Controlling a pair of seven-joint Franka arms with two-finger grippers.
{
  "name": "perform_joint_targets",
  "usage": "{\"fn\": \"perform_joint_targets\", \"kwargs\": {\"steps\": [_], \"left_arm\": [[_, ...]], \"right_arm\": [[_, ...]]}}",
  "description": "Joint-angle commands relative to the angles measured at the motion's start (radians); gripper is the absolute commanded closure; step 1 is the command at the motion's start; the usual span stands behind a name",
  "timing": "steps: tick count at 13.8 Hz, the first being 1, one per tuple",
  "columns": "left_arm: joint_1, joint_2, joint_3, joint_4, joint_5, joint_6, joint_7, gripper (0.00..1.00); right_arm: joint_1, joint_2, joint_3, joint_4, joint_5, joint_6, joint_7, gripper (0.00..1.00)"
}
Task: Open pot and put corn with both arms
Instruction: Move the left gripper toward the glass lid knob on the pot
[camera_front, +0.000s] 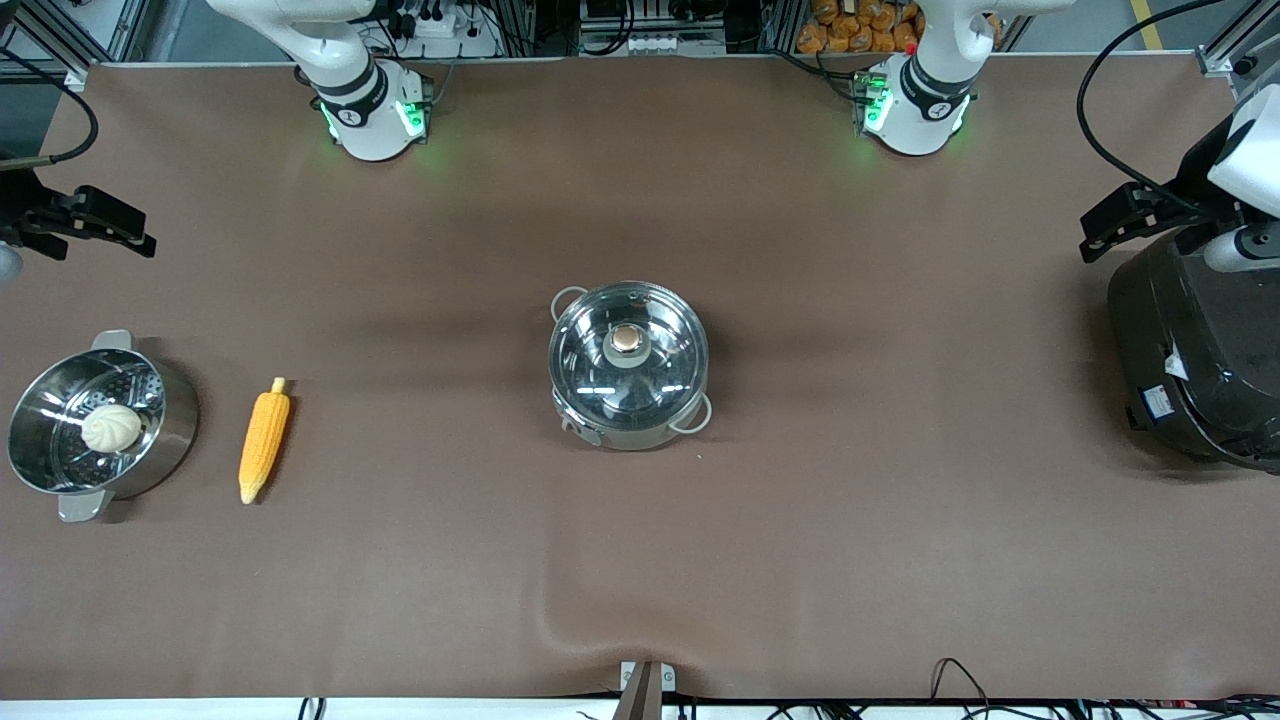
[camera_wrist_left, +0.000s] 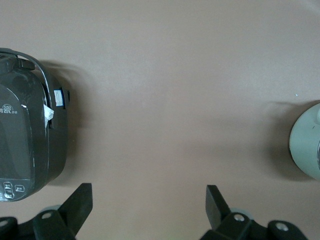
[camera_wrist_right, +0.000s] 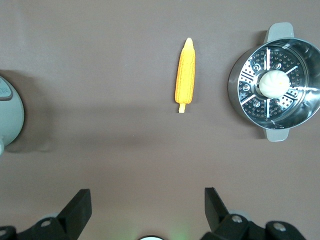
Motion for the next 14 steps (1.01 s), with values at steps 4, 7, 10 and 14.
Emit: {"fn": "perform_joint_targets", "kwargs": {"steps": [4, 7, 10, 14], "left_arm": [[0.0, 0.013, 0.001, 0.029, 0.002, -0.022, 0.02, 0.0], [-0.011, 0.015, -0.003, 0.012, -0.011, -0.023, 0.042, 0.0], [-0.017, 0.034, -0.036, 0.015, -0.105, -0.006, 0.011, 0.0], [-0.107, 0.097, -0.131, 0.023, -0.13, 0.067, -0.284, 0.0]], "right_arm": [[0.007, 0.02, 0.001, 0.017, -0.005, 0.011, -0.009, 0.0], [0.005, 0.019, 0.001, 0.014, -0.007, 0.009, -0.01, 0.0], [0.005, 0.02, 0.001, 0.014, -0.007, 0.011, -0.011, 0.0], [0.005, 0.02, 0.001, 0.014, -0.007, 0.011, -0.011, 0.0]]}}
